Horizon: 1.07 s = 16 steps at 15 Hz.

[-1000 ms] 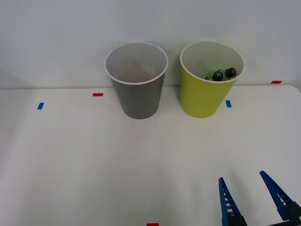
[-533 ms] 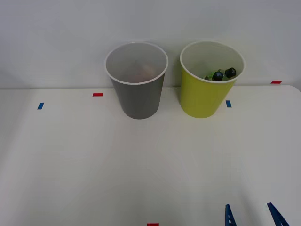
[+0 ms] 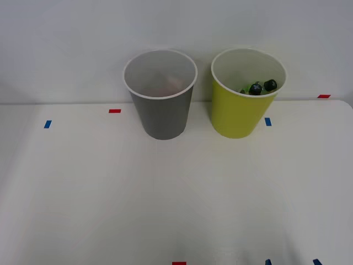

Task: Put cans in the gray bin, plastic bottles in the light green bin

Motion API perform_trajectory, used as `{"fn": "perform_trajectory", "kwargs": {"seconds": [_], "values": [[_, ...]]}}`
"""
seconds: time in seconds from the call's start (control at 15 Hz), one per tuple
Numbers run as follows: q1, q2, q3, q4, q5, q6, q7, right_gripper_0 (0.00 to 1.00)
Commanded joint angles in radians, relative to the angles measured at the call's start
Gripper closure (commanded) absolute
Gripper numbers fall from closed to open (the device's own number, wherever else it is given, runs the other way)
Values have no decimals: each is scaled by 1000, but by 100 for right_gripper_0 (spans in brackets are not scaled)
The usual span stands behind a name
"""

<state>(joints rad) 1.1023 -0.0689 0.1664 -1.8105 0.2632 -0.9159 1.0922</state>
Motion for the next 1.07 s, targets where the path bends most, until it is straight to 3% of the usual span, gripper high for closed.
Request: {"fn": "perform_trajectory", "kwargs": {"seconds": [0.07, 1.07], "values": [[21, 3, -10, 3, 10, -1, -6, 0], [19, -65, -8, -27, 22, -6, 9, 0]]}}
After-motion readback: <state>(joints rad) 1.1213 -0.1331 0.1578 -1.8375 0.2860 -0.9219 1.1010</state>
